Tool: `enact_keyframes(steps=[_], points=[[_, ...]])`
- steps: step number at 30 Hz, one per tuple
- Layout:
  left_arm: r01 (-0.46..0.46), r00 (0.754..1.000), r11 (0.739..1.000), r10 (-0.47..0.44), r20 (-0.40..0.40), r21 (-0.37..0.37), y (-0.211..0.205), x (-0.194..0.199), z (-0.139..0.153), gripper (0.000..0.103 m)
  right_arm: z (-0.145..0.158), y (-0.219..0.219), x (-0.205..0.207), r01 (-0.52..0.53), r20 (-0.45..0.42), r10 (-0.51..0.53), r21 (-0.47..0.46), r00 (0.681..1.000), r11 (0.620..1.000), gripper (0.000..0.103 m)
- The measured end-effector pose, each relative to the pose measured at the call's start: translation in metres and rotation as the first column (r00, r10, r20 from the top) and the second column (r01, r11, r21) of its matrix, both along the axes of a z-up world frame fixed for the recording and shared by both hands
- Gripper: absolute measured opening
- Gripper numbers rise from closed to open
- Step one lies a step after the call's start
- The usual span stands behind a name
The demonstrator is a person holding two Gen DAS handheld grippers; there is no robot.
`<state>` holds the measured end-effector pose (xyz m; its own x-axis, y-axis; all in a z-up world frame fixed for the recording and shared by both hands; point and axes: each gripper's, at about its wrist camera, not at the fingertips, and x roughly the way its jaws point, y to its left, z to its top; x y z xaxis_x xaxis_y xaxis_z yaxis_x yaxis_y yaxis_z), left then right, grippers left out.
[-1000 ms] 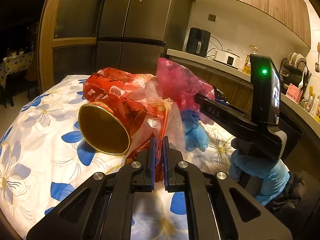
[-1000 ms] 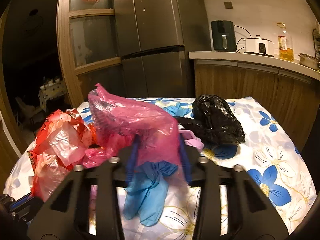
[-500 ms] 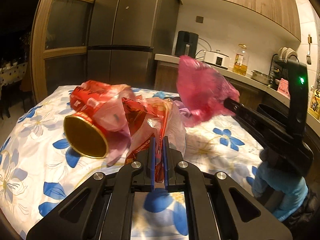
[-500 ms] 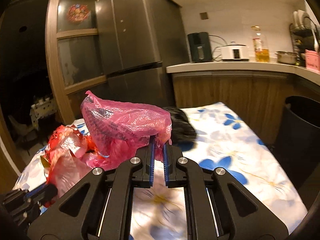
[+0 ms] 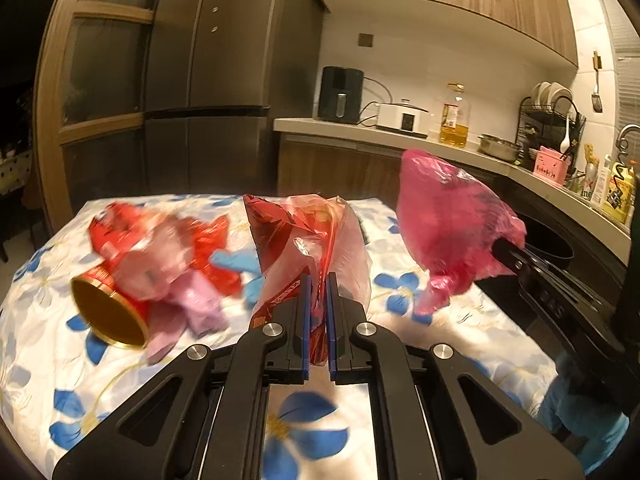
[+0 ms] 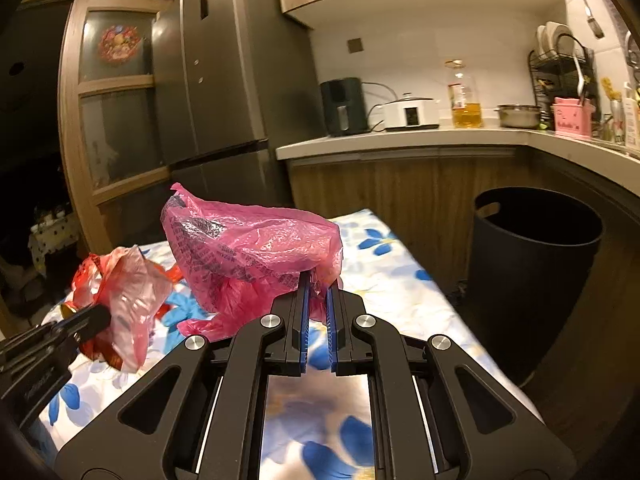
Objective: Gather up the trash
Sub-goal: 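Carry the red and pink bags with both tools over the black bin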
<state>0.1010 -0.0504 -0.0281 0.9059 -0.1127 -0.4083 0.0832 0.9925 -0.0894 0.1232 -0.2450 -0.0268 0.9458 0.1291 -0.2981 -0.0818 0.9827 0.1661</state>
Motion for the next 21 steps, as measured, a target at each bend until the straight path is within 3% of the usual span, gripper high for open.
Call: enact_keyframes(steps=[10, 21], points=[[0.123, 0.991, 0.992, -0.124, 0.044, 0.024, -0.071, 0.021, 0.017, 0.006, 0.009, -0.066, -0.01, 0.128, 0.021, -0.128, 0.016, 0.992, 0.992, 0.008], [0.287, 0.954, 0.957, -0.29, 0.08, 0.046, -0.167, 0.053, 0.033, 0.006, 0.015, -0.147, -0.005, 0.297, 0.037, -0.298, 0.028, 0.954, 0.954, 0.008]])
